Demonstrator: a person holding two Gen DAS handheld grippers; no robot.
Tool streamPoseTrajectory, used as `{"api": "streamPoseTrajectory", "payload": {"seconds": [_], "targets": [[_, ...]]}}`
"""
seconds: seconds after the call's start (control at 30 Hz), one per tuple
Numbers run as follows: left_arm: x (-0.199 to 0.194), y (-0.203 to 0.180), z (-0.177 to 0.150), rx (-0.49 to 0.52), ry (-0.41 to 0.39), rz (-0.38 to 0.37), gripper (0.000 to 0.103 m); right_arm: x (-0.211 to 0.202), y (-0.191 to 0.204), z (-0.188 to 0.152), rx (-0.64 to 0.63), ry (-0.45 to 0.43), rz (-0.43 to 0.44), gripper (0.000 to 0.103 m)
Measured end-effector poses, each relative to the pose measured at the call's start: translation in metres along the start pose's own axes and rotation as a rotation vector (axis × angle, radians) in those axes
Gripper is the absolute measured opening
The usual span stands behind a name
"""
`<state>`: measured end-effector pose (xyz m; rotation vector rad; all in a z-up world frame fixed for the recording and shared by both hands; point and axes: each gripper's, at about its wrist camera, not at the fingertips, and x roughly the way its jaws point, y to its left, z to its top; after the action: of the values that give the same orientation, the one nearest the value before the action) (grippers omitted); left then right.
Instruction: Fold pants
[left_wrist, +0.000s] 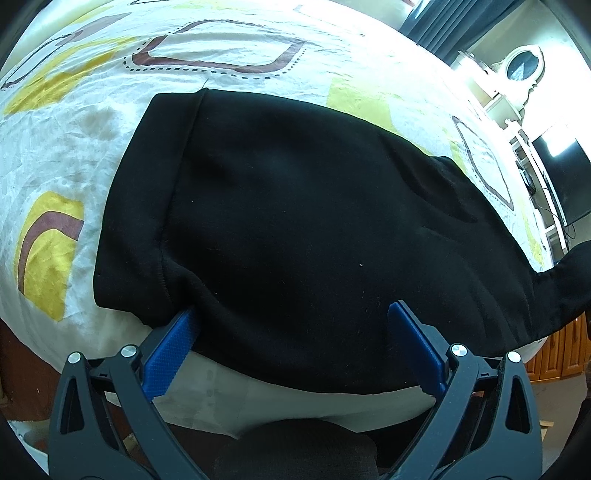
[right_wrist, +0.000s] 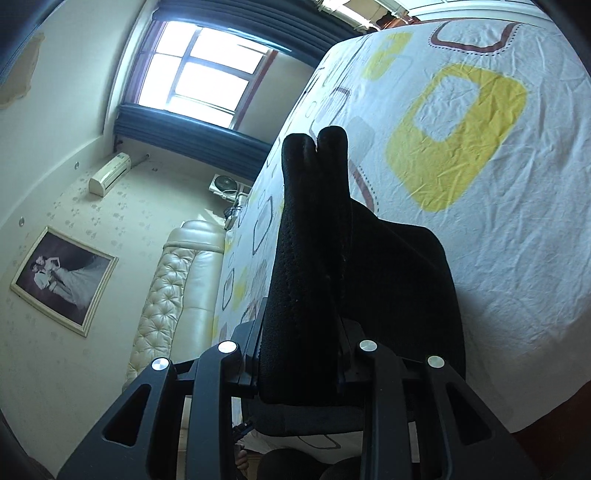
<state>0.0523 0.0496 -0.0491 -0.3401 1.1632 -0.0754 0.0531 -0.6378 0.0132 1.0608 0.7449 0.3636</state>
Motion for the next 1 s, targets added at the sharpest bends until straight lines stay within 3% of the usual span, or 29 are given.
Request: {"api": "streamPoseTrajectory", "payload": {"seconds": [0.63, 1.0], "targets": [[0.002, -0.003, 0.004, -0.005, 0.007, 0.009, 0.100, 0.134, 0.081, -0.087, -0.185, 0.198, -0.055, 0.028], [0.003, -0.005, 0.005, 0.001, 0.011, 0.019, 0.100, 0.212, 0.094, -0.155, -0.410, 0.307, -0.282, 0.028]]}}
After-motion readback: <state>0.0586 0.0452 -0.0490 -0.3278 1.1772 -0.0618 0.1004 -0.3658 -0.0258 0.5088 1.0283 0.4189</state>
